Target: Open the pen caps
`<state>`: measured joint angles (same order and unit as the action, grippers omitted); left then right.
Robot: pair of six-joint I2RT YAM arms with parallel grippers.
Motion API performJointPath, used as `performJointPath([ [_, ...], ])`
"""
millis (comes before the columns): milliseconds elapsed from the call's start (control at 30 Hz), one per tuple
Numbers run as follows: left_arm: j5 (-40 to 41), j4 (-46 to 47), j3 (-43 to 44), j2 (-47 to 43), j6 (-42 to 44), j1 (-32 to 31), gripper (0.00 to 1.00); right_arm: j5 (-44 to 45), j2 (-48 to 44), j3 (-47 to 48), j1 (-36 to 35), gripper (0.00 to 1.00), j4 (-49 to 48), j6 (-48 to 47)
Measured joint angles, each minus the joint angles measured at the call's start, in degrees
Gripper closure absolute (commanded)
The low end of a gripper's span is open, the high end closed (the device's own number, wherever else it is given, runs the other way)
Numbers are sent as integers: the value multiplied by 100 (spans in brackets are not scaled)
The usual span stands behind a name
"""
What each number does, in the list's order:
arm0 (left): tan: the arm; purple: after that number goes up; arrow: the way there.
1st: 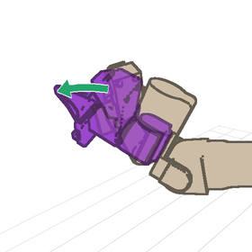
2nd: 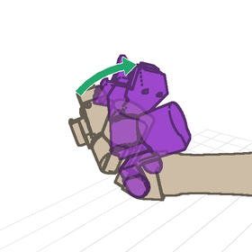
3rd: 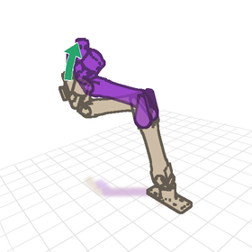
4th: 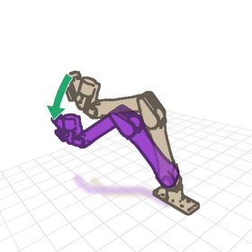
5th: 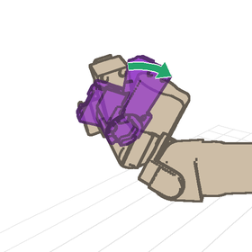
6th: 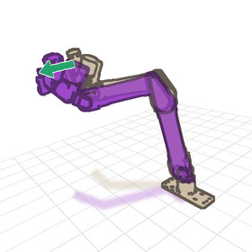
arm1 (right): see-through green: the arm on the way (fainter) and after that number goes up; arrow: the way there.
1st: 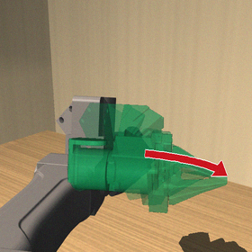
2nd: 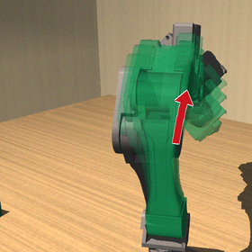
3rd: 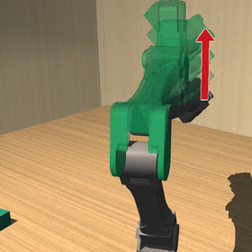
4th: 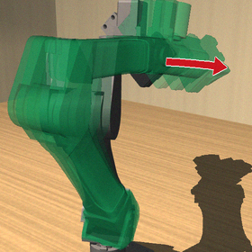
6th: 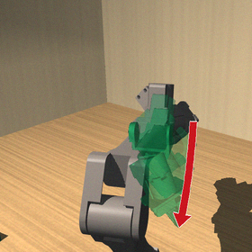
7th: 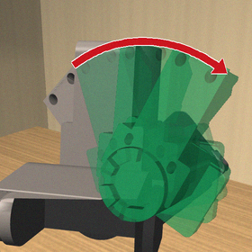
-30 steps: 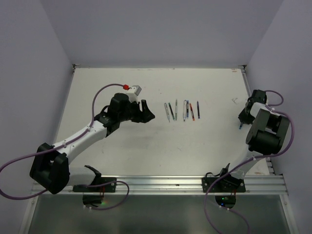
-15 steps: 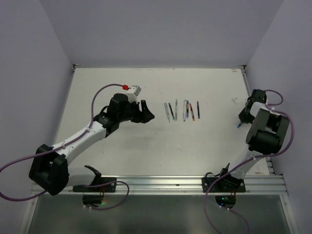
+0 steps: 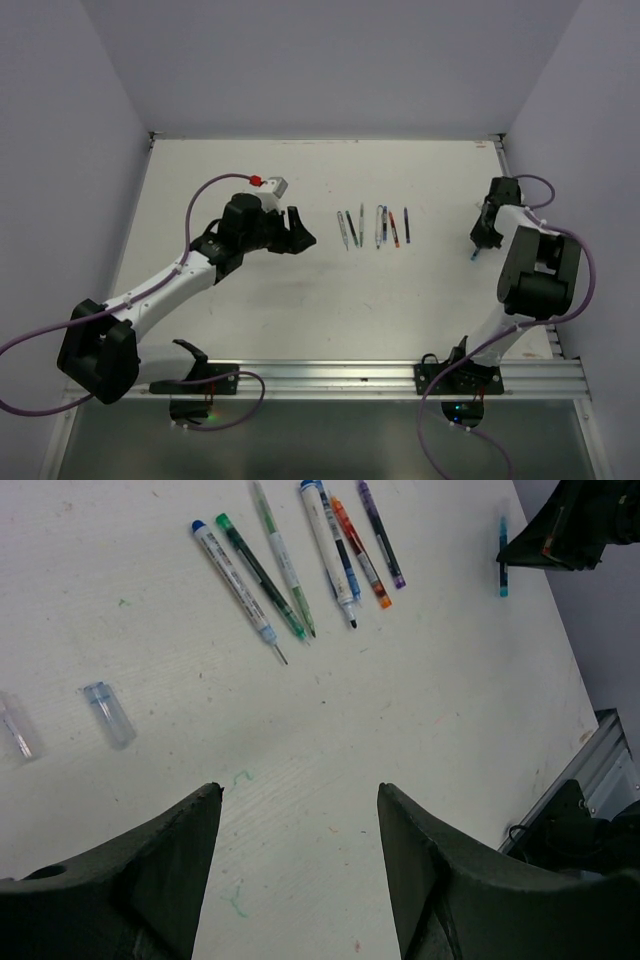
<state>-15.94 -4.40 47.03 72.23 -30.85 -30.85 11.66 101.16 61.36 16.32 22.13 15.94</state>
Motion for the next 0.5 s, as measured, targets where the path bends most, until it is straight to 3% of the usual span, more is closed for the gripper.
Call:
performJointPath([
  [300,76,70,-85,-50,-168,0,34,417,-1104,0,-1637,100,417,-39],
  [500,90,286,-262,-98,-413,0,34,9,-2197,9,-2935,100,575,-44],
])
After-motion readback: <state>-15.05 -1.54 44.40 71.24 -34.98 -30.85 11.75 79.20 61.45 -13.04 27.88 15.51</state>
